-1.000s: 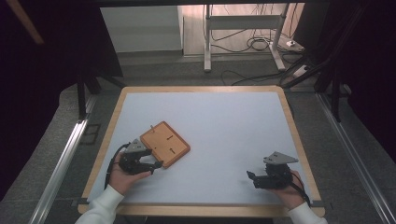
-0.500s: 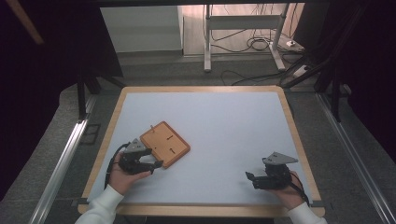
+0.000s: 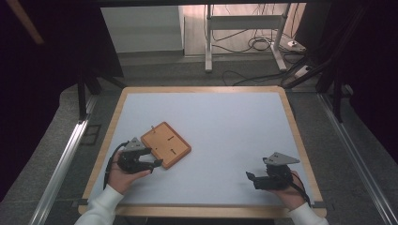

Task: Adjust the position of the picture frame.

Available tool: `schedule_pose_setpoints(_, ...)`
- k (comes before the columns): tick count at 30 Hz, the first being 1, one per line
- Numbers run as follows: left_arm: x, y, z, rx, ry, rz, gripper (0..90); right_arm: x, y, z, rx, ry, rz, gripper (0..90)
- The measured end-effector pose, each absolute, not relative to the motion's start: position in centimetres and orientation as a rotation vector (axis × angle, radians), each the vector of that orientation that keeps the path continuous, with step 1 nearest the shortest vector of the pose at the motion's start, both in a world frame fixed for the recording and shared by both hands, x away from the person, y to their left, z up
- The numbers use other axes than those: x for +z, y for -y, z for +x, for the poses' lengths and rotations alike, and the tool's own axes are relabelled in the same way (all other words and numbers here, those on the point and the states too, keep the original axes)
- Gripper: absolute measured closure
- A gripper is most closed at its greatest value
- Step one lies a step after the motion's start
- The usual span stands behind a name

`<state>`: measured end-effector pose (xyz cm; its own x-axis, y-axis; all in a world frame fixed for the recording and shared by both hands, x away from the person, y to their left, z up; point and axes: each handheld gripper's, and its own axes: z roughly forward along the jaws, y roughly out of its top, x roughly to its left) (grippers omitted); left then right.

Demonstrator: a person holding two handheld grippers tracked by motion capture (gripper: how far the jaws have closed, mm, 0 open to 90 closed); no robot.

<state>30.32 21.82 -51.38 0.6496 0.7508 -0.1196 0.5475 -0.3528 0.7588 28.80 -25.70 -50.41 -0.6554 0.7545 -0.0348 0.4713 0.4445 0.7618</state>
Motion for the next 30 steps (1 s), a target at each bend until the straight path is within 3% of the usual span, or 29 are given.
schedule_pose_setpoints(30,-49.8,-22.5,33.9,0.382,-1.088,2.024,26.1,-50.3,25.6,28.2,1.058,-2.318,1.002,14.6)
